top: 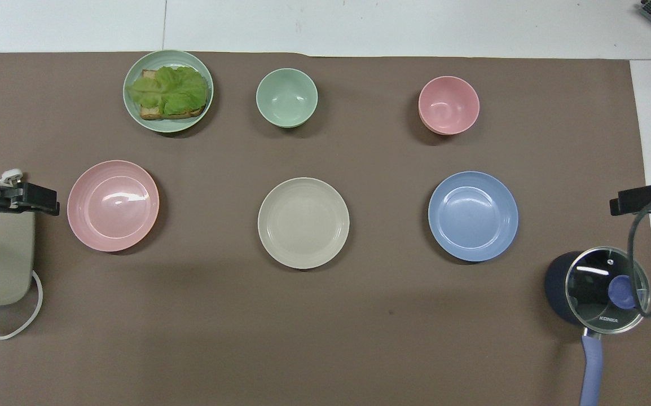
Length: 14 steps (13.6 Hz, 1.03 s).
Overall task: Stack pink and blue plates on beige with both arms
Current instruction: 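Move the left gripper toward the rim of the pink plate, then grasp the pink plate rim with the left gripper and lift it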
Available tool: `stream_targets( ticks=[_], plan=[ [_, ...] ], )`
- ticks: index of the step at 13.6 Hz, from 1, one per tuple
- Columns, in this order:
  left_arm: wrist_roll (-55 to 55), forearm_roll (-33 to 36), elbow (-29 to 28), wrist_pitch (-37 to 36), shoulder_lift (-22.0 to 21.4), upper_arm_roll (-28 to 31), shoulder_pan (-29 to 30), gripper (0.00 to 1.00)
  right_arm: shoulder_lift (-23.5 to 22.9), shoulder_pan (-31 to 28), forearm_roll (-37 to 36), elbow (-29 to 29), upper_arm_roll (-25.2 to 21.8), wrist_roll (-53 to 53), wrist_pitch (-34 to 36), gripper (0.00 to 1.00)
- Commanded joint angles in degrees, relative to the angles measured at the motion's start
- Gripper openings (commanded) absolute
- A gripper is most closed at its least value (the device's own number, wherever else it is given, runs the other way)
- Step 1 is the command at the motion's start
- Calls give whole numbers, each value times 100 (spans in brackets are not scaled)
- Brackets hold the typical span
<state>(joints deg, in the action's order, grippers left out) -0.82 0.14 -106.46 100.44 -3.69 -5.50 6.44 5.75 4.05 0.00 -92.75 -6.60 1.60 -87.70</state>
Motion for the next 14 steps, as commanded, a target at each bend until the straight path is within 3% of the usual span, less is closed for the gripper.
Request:
stream_targets(
  ticks=[1, 5, 8, 14],
  plan=[
    [64, -67, -427, 467, -1, 40, 155, 100, 137, -36, -18, -138, 36, -10, -20, 100],
    [73, -67, -814, 1327, 429, 40, 313, 100, 137, -36, -18, -138, 36, -10, -20, 100],
    [231, -58, -937, 2125, 1035, 40, 418, 100, 137, -36, -18, -138, 36, -10, -20, 100],
    [179, -58, -999, 2366, 1389, 40, 665, 100, 137, -36, -18, -138, 36, -10, -20, 100]
  ],
)
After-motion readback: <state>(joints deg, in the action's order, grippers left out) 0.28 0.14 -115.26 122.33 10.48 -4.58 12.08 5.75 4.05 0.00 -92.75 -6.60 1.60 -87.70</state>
